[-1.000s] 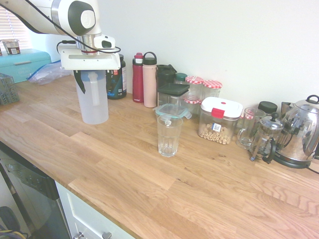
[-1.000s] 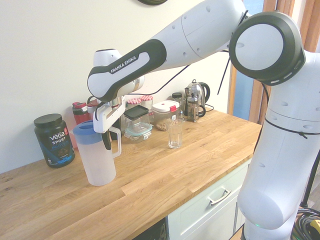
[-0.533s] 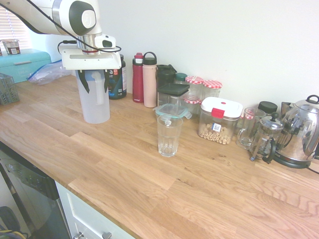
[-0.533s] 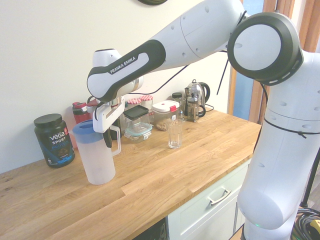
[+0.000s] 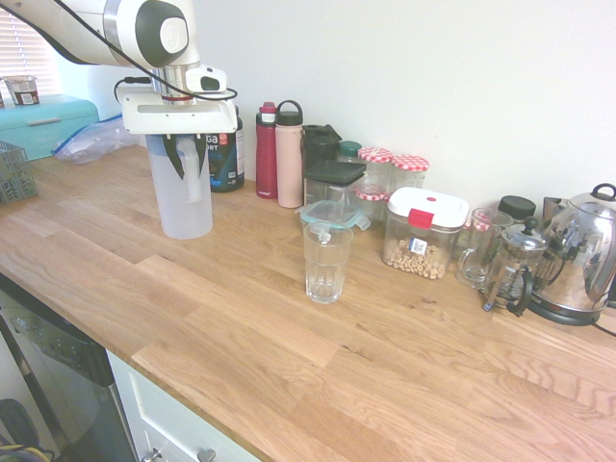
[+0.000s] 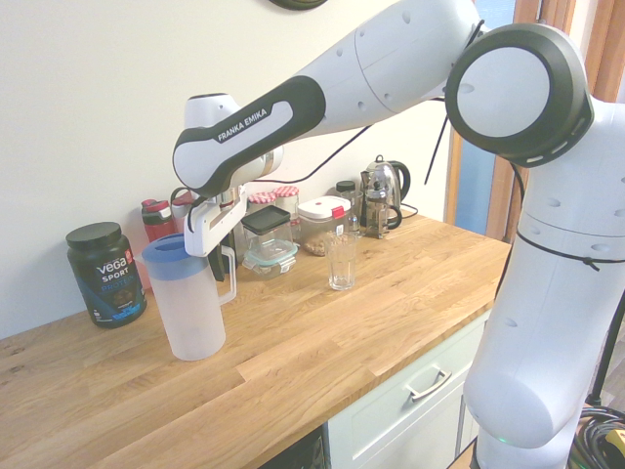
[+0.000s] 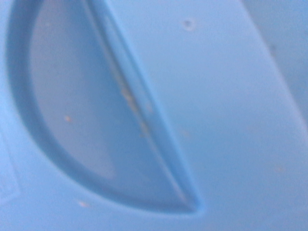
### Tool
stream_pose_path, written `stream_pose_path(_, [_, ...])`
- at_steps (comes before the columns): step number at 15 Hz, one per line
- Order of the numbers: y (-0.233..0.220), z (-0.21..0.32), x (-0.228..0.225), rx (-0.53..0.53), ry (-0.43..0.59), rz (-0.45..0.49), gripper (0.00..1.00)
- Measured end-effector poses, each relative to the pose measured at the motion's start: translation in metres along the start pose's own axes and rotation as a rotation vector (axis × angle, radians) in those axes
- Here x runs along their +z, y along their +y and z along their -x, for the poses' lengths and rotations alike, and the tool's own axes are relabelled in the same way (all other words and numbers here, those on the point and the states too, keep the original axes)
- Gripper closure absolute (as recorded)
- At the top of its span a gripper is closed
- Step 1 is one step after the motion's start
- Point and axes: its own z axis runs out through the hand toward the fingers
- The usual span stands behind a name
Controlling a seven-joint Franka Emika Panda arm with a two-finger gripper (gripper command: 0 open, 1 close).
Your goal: Pour me some water
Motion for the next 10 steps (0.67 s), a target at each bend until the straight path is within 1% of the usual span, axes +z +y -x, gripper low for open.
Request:
stream_pose_path(6, [0.008,0.01,-0.014,0.008,-0.035,-0.026,1.0])
stream_pose_path(10, [0.022,0.022,-0.032,0.018,-0.025,-0.024,1.0])
